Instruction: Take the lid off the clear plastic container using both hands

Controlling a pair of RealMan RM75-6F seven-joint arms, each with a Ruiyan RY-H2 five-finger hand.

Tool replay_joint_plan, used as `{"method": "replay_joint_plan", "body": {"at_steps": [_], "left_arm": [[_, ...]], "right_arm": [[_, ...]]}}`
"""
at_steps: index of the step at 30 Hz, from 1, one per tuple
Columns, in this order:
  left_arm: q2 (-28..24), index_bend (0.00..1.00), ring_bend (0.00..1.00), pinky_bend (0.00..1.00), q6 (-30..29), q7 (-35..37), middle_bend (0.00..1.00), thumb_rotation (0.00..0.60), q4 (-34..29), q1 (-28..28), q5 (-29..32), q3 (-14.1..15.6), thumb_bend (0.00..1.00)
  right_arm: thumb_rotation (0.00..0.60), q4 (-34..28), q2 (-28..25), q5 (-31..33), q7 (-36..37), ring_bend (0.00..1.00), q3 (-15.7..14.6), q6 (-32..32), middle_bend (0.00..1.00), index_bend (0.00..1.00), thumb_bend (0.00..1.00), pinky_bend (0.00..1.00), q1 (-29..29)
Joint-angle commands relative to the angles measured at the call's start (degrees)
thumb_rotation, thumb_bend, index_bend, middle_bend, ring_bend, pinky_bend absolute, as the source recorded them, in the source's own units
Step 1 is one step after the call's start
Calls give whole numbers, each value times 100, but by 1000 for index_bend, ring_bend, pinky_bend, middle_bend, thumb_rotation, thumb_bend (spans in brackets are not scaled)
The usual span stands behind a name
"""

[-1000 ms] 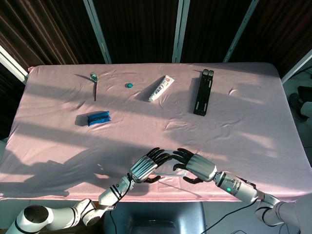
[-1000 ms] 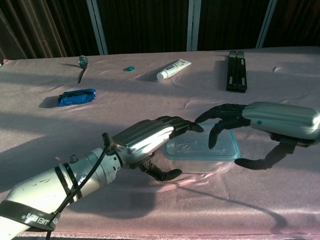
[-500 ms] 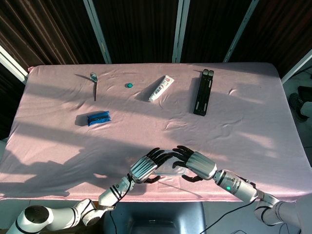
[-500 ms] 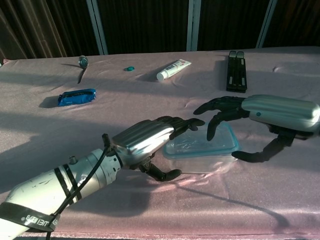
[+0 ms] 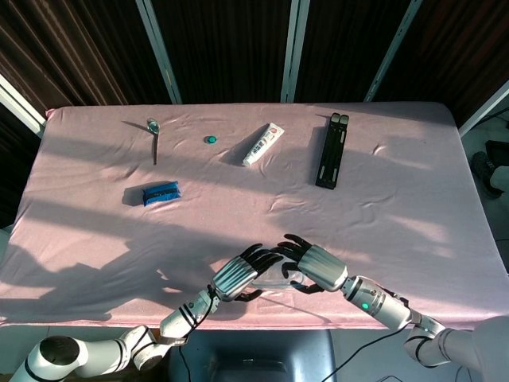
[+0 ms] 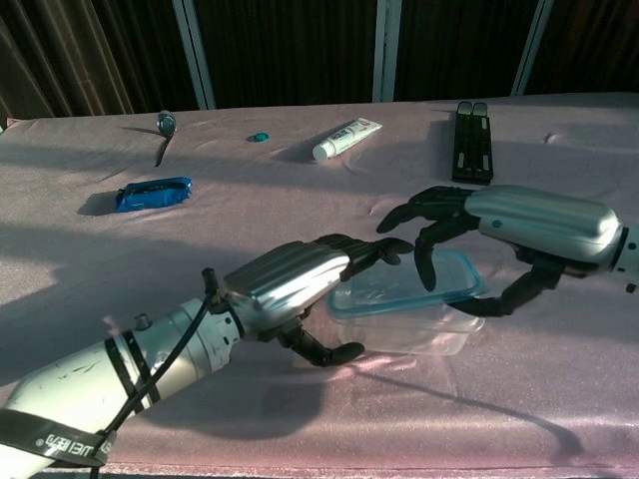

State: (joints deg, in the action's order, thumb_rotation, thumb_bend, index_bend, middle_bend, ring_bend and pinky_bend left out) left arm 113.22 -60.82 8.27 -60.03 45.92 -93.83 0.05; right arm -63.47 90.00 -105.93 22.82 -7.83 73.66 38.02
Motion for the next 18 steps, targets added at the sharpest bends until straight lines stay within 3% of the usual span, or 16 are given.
{"method": "replay_joint_plan", "body": {"at_steps": [1,4,9,11,18], "left_arm": [[3,0,346,110,-101,135,559,600,36,-10,-50,-3,339],[1,0,272,96,-216,367,461,600,114,-5,-130,17,340],[-126,0,5,19,-165,602,74,600,73,60,-188,65,340],[-138,0,0,2,-250,635,10,600,75,52,-226,67,339],[-129,0,0,0,-509,615,0,600,198,16,-334,66,338]], "right_arm": [[600,60,60,-30,-15,227,16,81,305,714,525,250,-16],[600,149,124,-55,-28,249,43,206,324,741,525,284,-39],[600,228,153,-82,-80,257,102,377,330,753,525,286,-51],[600,236,156,-101,-127,258,119,430,332,755,525,286,-48],[600,213,151,-158,-320,259,170,565,332,755,525,286,-36]]}}
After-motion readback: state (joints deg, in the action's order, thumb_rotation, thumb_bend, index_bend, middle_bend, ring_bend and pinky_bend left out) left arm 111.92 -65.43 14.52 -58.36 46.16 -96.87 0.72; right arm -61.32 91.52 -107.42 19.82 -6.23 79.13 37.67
